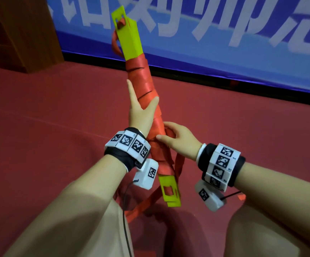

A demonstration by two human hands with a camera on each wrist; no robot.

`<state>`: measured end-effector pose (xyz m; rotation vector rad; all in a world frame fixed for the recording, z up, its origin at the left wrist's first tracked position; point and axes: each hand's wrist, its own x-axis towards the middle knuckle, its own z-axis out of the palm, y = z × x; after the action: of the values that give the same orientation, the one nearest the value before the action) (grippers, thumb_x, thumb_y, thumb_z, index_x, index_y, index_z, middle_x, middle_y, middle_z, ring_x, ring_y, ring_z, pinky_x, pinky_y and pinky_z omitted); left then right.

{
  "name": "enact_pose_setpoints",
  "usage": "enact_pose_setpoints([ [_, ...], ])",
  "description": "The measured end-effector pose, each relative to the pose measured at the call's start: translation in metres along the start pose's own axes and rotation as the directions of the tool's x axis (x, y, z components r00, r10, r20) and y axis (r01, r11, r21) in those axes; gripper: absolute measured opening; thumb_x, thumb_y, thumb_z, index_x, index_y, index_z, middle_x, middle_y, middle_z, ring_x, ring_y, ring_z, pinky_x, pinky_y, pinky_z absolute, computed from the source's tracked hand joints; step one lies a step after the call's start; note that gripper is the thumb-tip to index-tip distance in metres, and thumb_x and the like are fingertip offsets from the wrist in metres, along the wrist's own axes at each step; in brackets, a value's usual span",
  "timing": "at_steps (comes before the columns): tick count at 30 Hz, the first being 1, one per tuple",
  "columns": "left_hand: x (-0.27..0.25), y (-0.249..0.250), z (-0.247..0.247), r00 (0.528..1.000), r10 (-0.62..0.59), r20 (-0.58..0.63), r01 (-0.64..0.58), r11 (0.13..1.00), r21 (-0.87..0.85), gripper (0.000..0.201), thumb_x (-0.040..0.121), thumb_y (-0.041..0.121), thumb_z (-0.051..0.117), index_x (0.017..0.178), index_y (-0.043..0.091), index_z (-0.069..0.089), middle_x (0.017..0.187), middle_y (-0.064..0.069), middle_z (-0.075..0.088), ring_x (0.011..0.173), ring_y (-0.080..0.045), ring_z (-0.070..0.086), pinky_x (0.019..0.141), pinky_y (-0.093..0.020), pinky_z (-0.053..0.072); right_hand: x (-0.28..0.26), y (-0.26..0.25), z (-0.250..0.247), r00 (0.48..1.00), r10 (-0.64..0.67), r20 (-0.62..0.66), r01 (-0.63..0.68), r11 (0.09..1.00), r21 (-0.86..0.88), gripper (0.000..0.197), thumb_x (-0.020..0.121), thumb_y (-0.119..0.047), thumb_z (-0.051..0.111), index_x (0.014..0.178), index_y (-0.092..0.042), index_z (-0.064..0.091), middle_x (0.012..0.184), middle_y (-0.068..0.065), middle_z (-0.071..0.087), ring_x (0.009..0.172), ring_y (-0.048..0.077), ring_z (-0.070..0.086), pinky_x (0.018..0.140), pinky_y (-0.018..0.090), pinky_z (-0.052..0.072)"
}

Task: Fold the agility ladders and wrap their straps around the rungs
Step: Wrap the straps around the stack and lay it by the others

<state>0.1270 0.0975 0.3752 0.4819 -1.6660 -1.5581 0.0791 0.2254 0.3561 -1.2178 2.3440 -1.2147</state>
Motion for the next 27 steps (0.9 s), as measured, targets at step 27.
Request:
enact_pose_setpoints([
  [27,-0.002,0.013,-0.031,0.994,-0.070,-0.090,0.057,0.988,-0.143,0.084,0.095,0.016,0.052,0.153,0.037,-0.005,0.147,0.000,0.040,0.113,-0.016,0.057,0.100,-0.038,0.047,-0.018,-0.019,0.024,0.995,-0.097,0.017,0.095,0.913,-0.397,0.095,0.075,-0.060,0.069,0.150,-0.025,0.023,0.128,0.002,0.060,0.109,0.023,0.059,0.089,0.037,0.048],
])
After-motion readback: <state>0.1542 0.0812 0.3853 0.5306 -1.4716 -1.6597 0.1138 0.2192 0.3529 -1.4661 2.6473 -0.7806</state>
